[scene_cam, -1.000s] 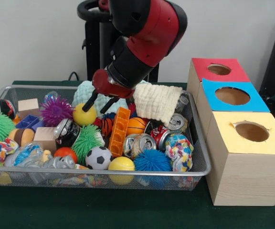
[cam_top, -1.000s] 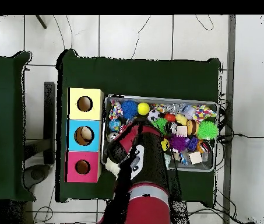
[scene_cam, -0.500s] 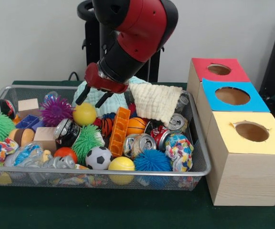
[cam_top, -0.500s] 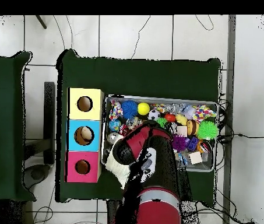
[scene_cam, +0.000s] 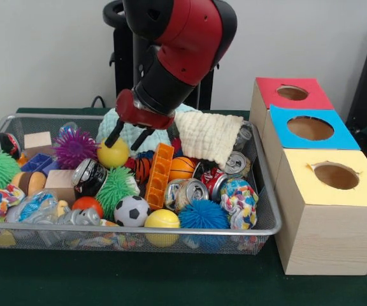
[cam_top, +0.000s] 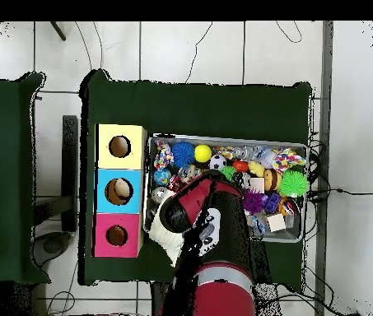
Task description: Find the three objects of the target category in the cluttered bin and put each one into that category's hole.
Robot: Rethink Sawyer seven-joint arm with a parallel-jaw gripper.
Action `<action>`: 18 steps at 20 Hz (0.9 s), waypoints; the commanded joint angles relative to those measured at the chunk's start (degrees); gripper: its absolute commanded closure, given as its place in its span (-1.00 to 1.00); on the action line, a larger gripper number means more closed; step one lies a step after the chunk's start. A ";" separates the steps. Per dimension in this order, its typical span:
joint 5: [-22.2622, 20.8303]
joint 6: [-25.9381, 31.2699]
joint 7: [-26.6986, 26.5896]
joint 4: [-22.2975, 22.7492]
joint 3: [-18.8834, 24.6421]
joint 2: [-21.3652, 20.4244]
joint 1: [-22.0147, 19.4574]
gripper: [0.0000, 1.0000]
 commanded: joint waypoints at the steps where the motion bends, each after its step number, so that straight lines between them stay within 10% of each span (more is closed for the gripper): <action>1: 1.22 -8.79 8.51 2.80 2.83 1.73 -0.41 -1.00; 10: -0.29 -11.03 -5.56 6.55 7.96 -1.24 -2.66 -1.00; 18: 5.25 9.88 -27.37 10.57 18.19 -3.09 -10.90 -1.00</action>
